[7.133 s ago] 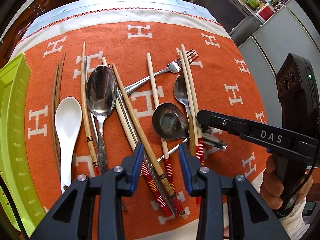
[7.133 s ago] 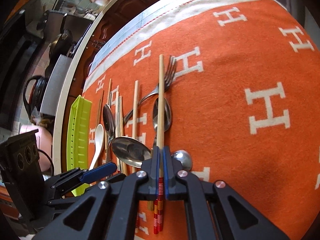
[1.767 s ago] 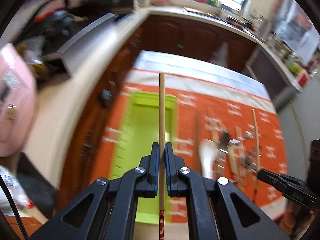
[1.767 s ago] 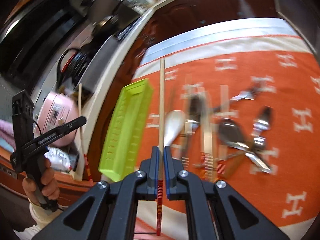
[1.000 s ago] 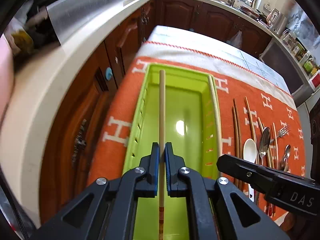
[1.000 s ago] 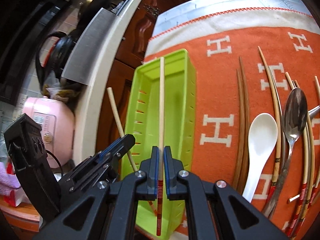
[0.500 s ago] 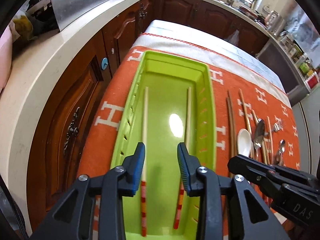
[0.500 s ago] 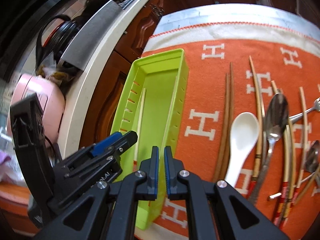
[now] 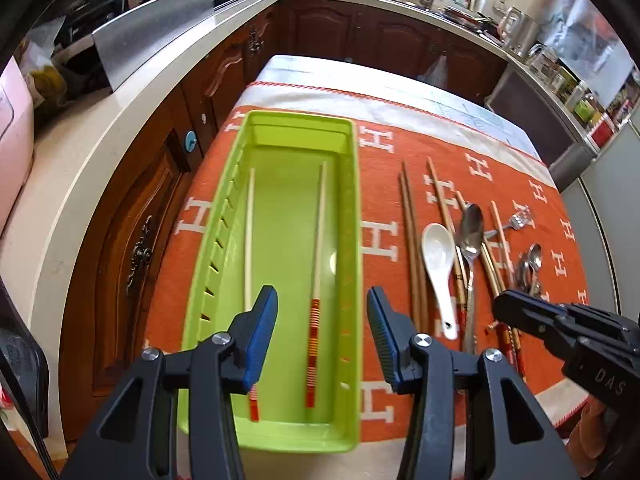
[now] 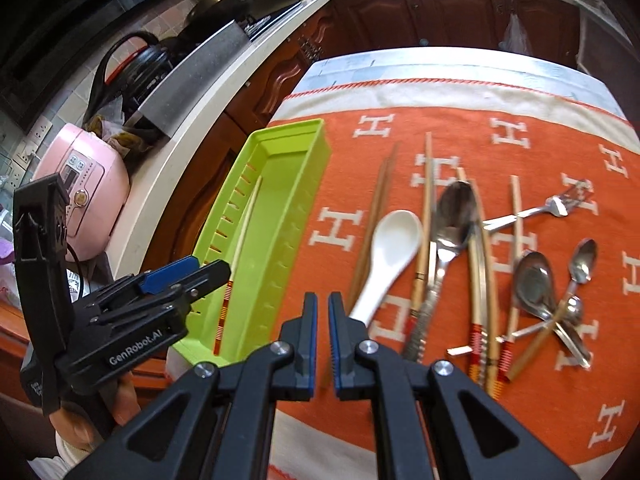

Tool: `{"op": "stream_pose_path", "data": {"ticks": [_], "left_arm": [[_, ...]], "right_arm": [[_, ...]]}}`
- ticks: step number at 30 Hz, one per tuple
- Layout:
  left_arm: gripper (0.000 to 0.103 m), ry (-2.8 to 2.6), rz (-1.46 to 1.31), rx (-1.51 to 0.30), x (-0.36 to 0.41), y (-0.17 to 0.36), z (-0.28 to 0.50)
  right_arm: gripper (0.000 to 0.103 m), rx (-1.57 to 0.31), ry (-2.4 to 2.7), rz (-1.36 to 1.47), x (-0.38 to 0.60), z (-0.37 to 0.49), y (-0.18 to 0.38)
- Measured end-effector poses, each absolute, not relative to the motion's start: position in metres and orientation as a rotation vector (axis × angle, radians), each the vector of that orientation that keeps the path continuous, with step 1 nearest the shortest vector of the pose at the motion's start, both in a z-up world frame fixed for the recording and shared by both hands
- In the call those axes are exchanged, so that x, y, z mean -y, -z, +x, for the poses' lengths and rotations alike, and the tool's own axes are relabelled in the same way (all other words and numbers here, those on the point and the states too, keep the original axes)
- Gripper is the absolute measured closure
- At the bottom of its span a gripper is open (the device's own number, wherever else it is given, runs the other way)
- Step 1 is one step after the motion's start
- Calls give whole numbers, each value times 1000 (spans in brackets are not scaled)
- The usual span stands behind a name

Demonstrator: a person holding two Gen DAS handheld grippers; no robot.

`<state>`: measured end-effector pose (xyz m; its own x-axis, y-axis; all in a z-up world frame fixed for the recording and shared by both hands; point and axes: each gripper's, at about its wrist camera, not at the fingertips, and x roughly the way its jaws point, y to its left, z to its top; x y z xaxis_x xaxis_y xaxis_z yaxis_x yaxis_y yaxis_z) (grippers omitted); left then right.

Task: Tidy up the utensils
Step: 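Grasp a dark wooden chopstick with the left tool while the right tool reaches the pile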

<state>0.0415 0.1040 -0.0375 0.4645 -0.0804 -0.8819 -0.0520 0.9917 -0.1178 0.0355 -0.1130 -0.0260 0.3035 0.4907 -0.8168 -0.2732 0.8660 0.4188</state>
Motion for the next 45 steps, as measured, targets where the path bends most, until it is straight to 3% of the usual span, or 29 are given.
{"op": "stream_pose_path", "data": {"ticks": [4, 8, 16, 18, 20, 23, 45], "left_arm": [[58, 40, -132, -1084, -90, 33, 38], [47, 71, -174, -1076, -82, 32, 36], [47, 149, -135, -1012, -54, 31, 35], [52, 167, -112, -1035, -45, 36, 38], [75, 181, -89, -1062, -37, 41, 41], [91, 193, -65, -1099, -29, 52, 46], [96, 150, -16, -1255, -11, 110, 92]], "right_arm": [[97, -1114, -488, 264, 137, 28, 23], [97, -1073, -441, 282, 157, 23, 21], [97, -1036, -394, 285, 188, 17, 26], [97, -1067, -402, 303, 193, 19, 33], [97, -1099, -398, 325, 197, 21, 40], [97, -1119, -404, 350, 202, 23, 47], [97, -1145, -463, 382, 218, 36, 72]]}}
